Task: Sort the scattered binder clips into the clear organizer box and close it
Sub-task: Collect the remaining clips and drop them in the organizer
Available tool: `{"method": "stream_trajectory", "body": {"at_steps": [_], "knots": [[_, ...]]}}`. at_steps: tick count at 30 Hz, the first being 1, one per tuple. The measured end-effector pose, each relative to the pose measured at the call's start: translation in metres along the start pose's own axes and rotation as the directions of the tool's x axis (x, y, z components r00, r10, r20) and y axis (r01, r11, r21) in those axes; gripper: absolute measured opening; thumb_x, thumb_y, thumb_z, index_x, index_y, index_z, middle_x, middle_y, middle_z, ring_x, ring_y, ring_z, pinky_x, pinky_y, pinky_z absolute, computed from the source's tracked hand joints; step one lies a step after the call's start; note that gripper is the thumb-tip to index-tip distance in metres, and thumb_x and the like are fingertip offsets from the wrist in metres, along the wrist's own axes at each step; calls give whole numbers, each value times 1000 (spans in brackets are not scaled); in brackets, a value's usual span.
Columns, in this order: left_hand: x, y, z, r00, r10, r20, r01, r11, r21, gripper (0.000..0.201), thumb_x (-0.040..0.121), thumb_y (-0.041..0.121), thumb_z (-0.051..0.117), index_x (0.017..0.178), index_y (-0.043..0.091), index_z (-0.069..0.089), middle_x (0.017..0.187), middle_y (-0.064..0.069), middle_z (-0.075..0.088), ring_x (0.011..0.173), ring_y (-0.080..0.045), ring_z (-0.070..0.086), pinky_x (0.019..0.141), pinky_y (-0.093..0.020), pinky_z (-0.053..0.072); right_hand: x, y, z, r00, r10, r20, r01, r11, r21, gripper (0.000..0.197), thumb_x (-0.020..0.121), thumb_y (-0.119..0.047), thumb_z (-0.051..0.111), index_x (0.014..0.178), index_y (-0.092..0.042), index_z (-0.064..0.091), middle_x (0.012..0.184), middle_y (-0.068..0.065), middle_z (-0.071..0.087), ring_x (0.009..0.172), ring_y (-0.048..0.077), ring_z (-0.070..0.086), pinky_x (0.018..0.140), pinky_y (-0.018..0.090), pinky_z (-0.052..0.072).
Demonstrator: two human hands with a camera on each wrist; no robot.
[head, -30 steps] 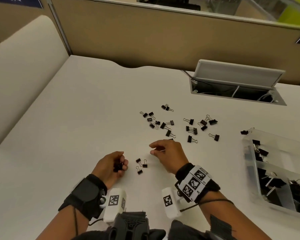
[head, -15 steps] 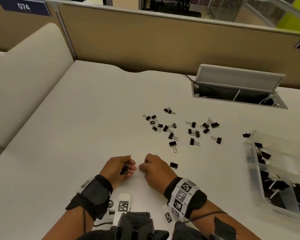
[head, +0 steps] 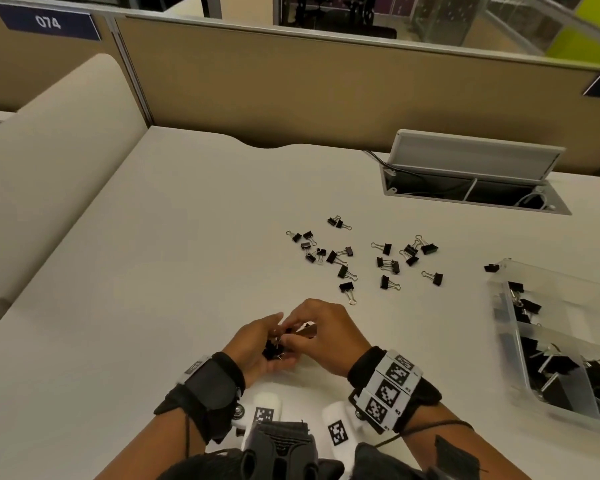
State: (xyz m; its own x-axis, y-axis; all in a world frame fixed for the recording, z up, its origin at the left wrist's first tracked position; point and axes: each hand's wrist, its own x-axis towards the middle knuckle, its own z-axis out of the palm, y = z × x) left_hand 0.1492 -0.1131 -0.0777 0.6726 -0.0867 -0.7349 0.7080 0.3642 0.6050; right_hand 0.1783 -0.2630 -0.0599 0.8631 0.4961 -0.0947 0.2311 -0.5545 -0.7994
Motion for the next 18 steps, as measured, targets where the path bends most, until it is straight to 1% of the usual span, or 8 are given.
{"method": "stream_trajectory", "body": {"at_steps": [2, 5, 8, 10, 12, 13, 15, 18], "knots": [[-1, 1, 0, 1000, -7, -6, 7, 1000, 1, 35, 97, 26, 45, 87, 0, 65, 76, -15, 66, 57, -19, 60, 49, -26, 50, 0, -1, -1, 998, 13, -65, -12, 1000, 23, 13, 79, -23, 74, 92, -23, 74, 94, -7, 68, 84, 3, 64, 74, 18, 55], [-2, 4, -5, 995, 19, -96, -8, 993, 121, 36, 96, 26, 46, 66, 9, 57, 60, -5, 56, 44, -11, 46, 35, -17, 30, 5, 15, -12, 970, 119, -212, -125, 992, -17, 11, 83, -19, 70, 93, -20, 74, 94, -4, 70, 82, 5, 62, 73, 17, 49], [-3, 6, -12, 987, 56, -151, -21, 974, 225, 34, 96, 28, 48, 64, 15, 50, 54, 2, 50, 39, -7, 39, 35, -17, 21, 5, 30, -15, 968, 233, -94, -242, 964, -107, 30, 79, -22, 74, 109, -20, 69, 106, -3, 65, 93, 9, 58, 82, 18, 46], [-3, 5, -15, 986, 63, -155, -24, 970, 242, 35, 96, 29, 48, 65, 15, 51, 55, 2, 49, 40, -7, 38, 36, -17, 22, 5, 35, -6, 982, 179, 61, -161, 959, -233, 42, 78, -21, 73, 119, -22, 64, 124, -3, 58, 110, 13, 52, 95, 30, 46], [-3, 4, -15, 986, 63, -156, -27, 974, 226, 34, 96, 29, 49, 66, 14, 53, 57, 1, 50, 42, -8, 40, 36, -17, 25, 2, 36, 5, 986, 47, 160, 24, 910, -415, 35, 83, -13, 66, 117, -19, 66, 130, 0, 55, 120, 20, 46, 96, 36, 45], [-3, 4, -15, 986, 62, -154, -28, 977, 213, 33, 96, 28, 49, 67, 13, 55, 57, 0, 51, 42, -8, 42, 36, -17, 26, 1, 40, 10, 983, -29, 181, 113, 872, -476, 30, 83, -5, 64, 110, -16, 70, 124, 4, 59, 116, 25, 50, 90, 39, 48], [-4, 2, -14, 988, 58, -143, -30, 981, 194, 32, 96, 27, 48, 70, 11, 56, 57, -1, 52, 43, -9, 43, 36, -17, 29, 0, 44, 16, 977, -89, 194, 180, 832, -524, 25, 76, 4, 66, 94, -11, 75, 105, 10, 66, 99, 32, 60, 75, 39, 53], [-5, 1, -13, 990, 51, -132, -30, 987, 158, 33, 97, 27, 47, 72, 7, 58, 57, -2, 53, 45, -11, 45, 38, -18, 32, -3, 39, 16, 989, -22, 144, 107, 781, -616, 18, 87, -8, 55, 98, -4, 70, 103, 11, 60, 95, 29, 58, 74, 35, 49]]}}
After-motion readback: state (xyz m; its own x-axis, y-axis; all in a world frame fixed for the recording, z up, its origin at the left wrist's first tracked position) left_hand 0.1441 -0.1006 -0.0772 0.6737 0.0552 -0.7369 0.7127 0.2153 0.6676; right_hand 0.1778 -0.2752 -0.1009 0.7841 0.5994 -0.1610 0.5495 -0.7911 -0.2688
